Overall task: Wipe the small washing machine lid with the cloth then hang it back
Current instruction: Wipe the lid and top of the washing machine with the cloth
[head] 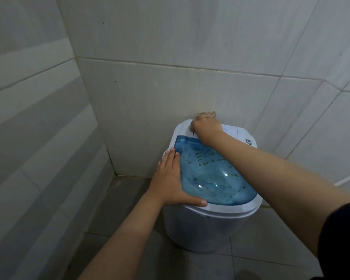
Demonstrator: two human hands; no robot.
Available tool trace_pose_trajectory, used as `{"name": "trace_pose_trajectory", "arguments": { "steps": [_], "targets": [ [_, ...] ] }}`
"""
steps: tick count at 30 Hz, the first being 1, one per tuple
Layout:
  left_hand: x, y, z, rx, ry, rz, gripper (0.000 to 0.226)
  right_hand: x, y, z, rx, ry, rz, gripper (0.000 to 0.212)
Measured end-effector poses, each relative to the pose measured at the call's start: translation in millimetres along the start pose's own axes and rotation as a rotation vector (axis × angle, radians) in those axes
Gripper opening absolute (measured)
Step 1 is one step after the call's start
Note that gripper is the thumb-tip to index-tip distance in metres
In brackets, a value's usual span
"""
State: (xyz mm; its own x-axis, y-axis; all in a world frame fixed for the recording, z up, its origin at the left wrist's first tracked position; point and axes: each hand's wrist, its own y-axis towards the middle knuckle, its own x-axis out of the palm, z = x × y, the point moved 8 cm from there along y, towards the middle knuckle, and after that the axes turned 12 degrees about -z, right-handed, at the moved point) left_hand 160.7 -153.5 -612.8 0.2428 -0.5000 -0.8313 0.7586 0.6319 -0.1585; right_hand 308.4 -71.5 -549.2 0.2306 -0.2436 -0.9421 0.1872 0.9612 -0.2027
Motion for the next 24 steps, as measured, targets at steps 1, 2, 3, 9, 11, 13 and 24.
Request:
{"name": "trace_pose_trajectory", "arguments": {
  "steps": [1, 2, 3, 9, 11, 13, 24],
  "targets": [
    [0, 0, 0, 0.0, -0.001, -0.002, 0.156, 1, 1, -2, -0.014, -0.028, -0.001, 0.044],
    [0, 0, -1, -0.001, 0.0, -0.006, 0.156, 1, -1, -5, -0.031, -0.052, 0.0, 0.043],
    [0, 0, -1, -0.002, 0.002, -0.005, 0.157, 1, -2, -9, -0.051, -0.072, 0.008, 0.042],
    [1, 2, 0, -0.016, 0.009, -0.019, 0.159, 9, -8, -28, -0.068, -0.078, -0.004, 0.046],
    [2, 2, 1, -0.015, 0.012, -0.031, 0.158, 8, -8, -28, -0.093, -0.115, -0.016, 0.047],
    [1, 1, 2, -0.019, 0.019, -0.035, 0.156, 8, -10, -29, -0.125, -0.132, -0.023, 0.047],
    [3, 1, 1, -0.024, 0.024, -0.048, 0.154, 7, -6, -36, -0.156, -0.281, -0.057, 0.046]
  ]
}}
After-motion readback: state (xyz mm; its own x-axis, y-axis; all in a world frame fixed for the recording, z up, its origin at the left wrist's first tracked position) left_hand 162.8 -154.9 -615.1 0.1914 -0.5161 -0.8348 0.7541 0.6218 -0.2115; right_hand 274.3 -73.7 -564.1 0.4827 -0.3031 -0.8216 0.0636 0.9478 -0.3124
